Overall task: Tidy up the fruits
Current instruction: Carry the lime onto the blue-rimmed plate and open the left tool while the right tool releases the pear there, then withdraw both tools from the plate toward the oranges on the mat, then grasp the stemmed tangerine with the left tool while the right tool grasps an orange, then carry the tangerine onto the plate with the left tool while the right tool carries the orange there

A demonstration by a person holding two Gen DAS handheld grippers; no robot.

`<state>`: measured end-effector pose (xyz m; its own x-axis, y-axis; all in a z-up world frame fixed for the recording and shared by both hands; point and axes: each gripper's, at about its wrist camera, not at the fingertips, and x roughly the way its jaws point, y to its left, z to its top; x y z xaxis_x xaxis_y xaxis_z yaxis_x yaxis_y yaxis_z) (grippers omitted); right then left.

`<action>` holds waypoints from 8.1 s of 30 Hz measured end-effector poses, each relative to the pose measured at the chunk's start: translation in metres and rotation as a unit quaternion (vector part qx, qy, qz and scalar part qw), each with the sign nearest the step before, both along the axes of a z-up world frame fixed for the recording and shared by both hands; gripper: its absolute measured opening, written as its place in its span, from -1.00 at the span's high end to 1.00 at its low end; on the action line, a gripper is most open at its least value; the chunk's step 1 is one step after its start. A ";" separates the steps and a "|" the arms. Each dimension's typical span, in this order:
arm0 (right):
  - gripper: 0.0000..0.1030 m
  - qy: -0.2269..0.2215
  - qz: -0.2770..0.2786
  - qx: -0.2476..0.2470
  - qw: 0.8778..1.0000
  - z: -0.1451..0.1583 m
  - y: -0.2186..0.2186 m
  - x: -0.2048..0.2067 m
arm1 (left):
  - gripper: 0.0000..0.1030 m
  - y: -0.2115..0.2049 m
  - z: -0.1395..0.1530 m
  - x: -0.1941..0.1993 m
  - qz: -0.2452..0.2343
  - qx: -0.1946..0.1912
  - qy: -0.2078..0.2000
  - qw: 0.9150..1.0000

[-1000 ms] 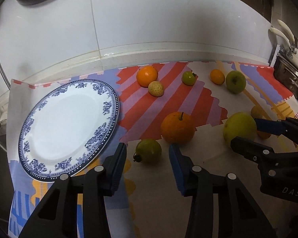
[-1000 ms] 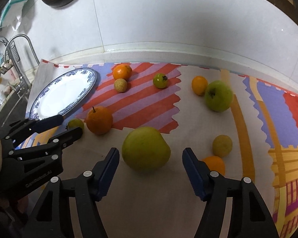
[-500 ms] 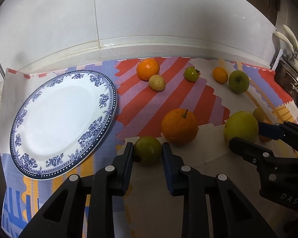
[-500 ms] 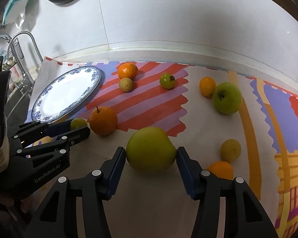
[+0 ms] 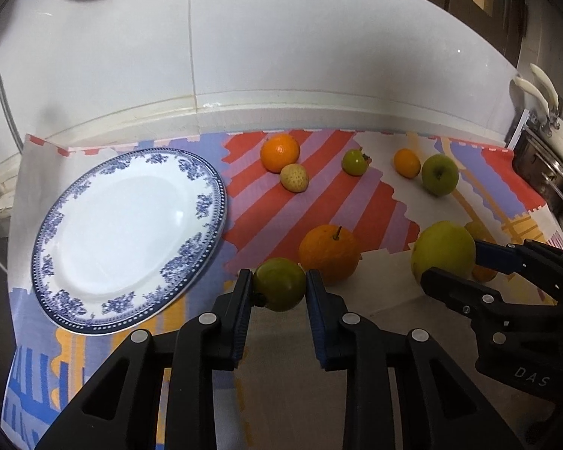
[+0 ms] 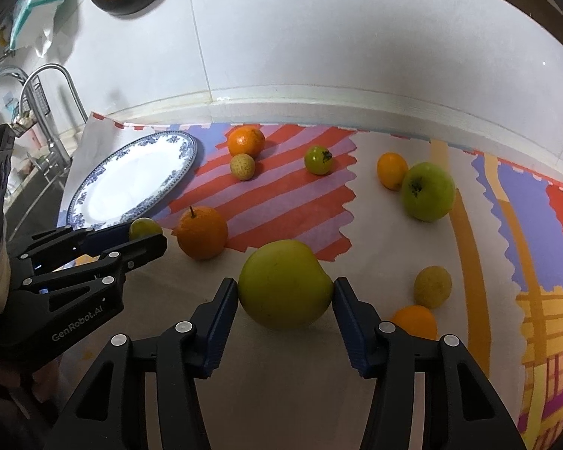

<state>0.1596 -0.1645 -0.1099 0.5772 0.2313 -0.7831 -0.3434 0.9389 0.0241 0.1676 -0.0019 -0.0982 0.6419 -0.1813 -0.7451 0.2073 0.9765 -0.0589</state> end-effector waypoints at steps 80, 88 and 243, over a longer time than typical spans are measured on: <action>-0.04 -0.033 0.112 0.074 0.990 0.054 0.122 0.020 | -0.24 0.107 0.065 -0.032 0.130 -0.008 -0.054 0.990; -0.04 -0.075 0.065 0.079 0.992 0.087 0.071 -0.021 | -0.32 0.067 0.091 -0.067 0.097 -0.003 -0.090 0.991; 0.36 0.008 0.166 0.062 0.984 0.049 0.186 0.110 | 0.20 0.149 0.026 0.031 0.165 -0.010 -0.065 0.984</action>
